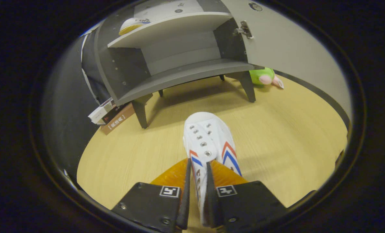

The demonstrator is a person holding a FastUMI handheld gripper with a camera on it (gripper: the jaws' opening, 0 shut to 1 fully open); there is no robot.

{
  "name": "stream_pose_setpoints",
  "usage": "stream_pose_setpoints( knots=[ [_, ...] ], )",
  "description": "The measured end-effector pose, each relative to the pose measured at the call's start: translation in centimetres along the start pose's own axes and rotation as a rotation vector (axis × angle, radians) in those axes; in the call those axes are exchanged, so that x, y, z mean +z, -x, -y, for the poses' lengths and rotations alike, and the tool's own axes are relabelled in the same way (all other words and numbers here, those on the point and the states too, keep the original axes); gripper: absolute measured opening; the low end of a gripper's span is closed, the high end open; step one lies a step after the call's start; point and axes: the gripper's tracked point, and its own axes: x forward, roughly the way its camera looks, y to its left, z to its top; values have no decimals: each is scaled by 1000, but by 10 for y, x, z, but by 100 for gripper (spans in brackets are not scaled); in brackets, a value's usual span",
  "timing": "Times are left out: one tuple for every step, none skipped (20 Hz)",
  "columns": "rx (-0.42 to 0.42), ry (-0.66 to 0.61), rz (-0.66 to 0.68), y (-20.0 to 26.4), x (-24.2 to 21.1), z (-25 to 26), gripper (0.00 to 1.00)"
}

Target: Open the shoe cabinet door, grab the shoes and put them into the shoe cabinet, then close the shoe cabinet door.

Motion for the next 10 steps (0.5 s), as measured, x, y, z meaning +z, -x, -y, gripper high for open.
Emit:
stream_pose_setpoints(
  knots=[
    [16, -6, 9, -1, -3, -1, 24],
    [30, -5, 16, -2, -3, -1, 13],
    [35, 8, 33, 2, -2, -2, 9],
    [31, 21, 58, 3, 0, -1, 6],
    [32, 23, 70, 6, -1, -1, 6],
    [35, 17, 71, 7, -3, -2, 6],
    [41, 18, 73, 8, -3, -3, 6],
    [46, 21, 75, 9, -4, -4, 6],
    [44, 26, 89, 12, -3, -5, 6],
    [41, 33, 103, 15, -2, -6, 6]
  ],
)
